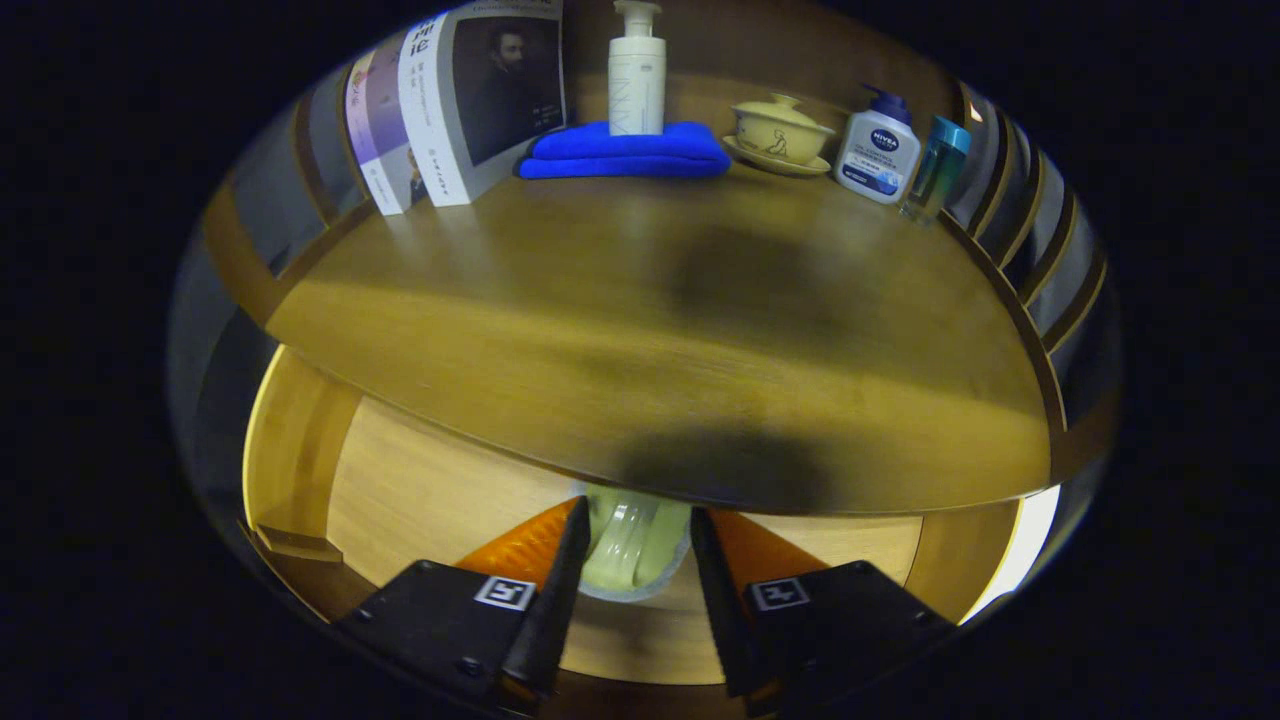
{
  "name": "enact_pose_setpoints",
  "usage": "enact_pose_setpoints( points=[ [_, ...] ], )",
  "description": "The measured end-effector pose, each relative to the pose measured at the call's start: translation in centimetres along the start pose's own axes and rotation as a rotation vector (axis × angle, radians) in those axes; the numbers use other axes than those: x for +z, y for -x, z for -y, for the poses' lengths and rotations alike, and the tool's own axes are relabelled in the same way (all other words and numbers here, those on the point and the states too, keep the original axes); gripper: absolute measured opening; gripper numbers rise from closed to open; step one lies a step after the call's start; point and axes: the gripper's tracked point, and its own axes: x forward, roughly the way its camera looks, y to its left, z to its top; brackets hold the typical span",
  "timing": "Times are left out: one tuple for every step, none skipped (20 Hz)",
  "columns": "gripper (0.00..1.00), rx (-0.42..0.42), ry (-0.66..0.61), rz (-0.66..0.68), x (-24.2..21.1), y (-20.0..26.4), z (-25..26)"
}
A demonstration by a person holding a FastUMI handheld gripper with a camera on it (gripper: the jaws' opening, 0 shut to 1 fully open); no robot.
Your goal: Pull open the drawer, take out the items inside it, and place them on the countertop above the cabinet.
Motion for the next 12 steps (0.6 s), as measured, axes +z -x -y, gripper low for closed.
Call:
enact_pose_setpoints(
  points=[
    [0.48,0.003,-0.004,-0.010,-0.1,-0.2,-0.1],
    [0.36,0.010,-0.007,-0.009,-0.1,-0.3,-0.2],
    [0.24,0.022,-0.006,0.000,0.0,-0.3,-0.4],
    [0.22,0.046,0.002,0.014,0.1,-0.3,-0.7],
    [0.17,0.083,-0.006,0.016,0.1,0.1,-1.3],
    [0.13,0.126,0.001,0.005,-0.7,0.5,-1.9],
    [0.13,0.156,0.011,0.007,-1.0,0.9,-2.4],
    [0.13,0.168,0.017,0.013,-1.3,1.6,-2.5],
    [0.13,0.173,0.021,0.023,-1.4,2.3,-2.4],
    [0.13,0.171,0.036,0.031,-1.7,3.3,-2.2],
    [0.13,0.173,0.065,0.043,-1.8,4.2,-2.0],
    [0.13,0.171,0.089,0.056,-2.1,5.1,-1.9]
  ],
)
